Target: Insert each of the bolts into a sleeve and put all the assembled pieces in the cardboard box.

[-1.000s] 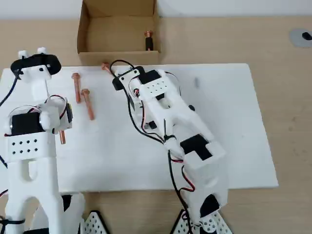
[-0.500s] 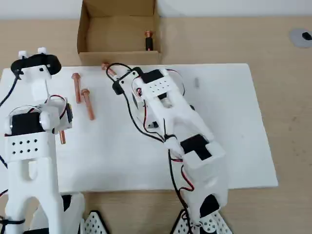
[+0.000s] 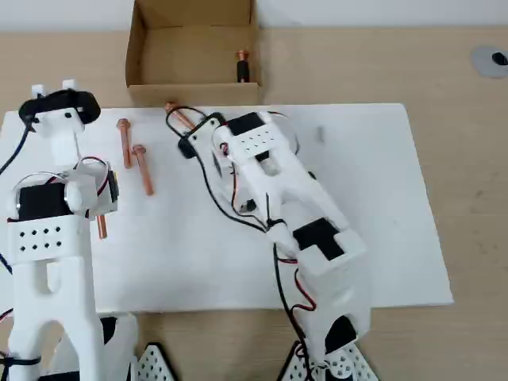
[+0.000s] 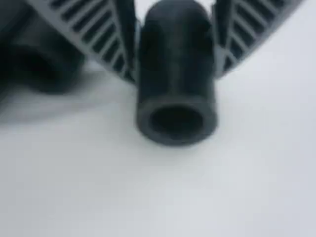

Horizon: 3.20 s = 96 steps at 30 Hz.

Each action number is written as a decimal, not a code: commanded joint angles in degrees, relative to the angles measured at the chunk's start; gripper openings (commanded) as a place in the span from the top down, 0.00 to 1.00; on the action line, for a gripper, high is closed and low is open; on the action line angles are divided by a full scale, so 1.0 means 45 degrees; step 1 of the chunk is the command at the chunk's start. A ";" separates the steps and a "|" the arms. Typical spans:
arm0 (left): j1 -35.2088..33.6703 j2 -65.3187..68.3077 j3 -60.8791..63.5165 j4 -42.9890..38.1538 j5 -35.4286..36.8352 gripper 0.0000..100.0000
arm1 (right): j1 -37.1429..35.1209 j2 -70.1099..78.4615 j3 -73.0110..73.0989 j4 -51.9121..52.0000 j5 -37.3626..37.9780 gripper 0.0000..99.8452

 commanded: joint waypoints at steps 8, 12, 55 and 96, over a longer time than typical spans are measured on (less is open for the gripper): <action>0.0234 -0.0791 -0.2559 0.1114 0.0039 0.99 | -0.0576 -0.4796 -0.6281 0.2950 0.0156 0.99; 0.0254 -0.2276 -0.2559 0.1055 0.0039 0.99 | -0.0615 -0.6535 -0.7297 0.3653 0.0156 0.99; 0.4161 -0.8723 0.0879 -0.5509 0.3927 0.99 | -0.4874 -2.1734 1.9604 -1.8969 -0.1621 0.99; 0.8694 -1.3333 0.2188 -0.4669 -0.0234 0.99 | -0.4855 -2.1773 2.2242 -2.2799 -0.1661 0.99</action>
